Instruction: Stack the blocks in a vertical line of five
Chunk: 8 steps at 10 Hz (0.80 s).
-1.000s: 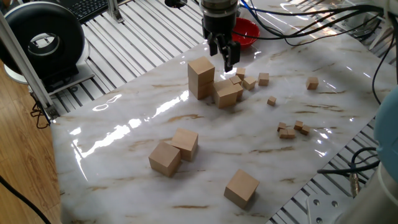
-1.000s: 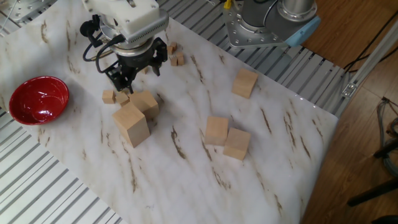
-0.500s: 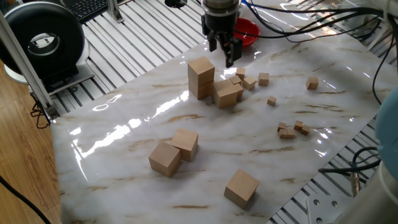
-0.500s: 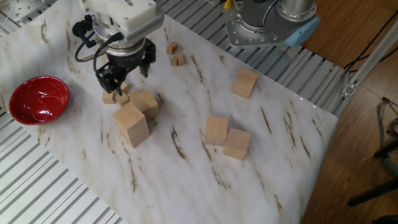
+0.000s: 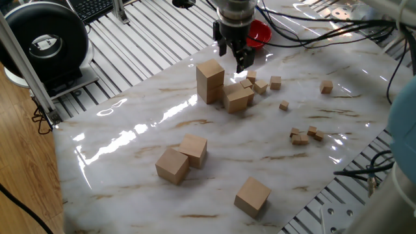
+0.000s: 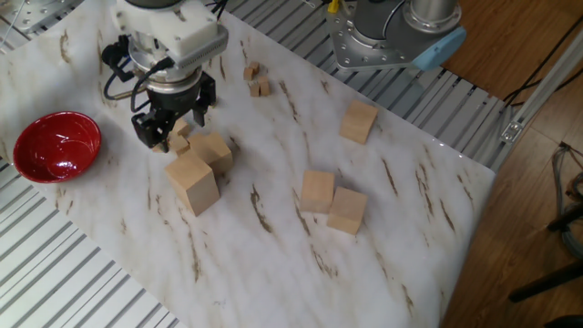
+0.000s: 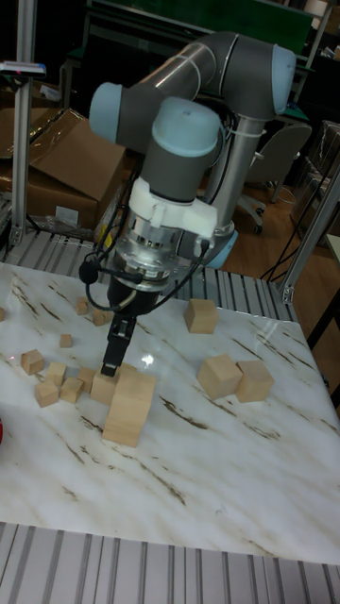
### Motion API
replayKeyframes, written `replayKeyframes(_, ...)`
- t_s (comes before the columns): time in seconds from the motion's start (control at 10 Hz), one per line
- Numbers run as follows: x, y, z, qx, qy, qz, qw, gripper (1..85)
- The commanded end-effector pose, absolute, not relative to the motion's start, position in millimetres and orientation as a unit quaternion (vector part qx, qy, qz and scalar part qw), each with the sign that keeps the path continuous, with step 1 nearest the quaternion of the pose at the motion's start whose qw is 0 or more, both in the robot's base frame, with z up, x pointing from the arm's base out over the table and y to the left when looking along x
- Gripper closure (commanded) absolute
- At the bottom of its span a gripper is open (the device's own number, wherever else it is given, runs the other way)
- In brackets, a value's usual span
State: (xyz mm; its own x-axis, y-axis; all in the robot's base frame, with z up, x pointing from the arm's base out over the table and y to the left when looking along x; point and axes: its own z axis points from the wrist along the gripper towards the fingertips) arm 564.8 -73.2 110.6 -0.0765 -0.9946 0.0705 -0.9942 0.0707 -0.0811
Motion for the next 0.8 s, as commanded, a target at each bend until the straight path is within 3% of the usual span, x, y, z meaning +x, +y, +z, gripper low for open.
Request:
replayKeyframes(0.0, 570, -80, 87, -0.693, 0.718, -0.057, 0.020, 9.0)
replayKeyframes(0.4, 574, -76, 71, -0.687, 0.725, -0.050, 0.030, 6.7)
replayKeyframes(0.7, 553, -56, 68, -0.647, 0.762, 0.006, 0.036, 0.7)
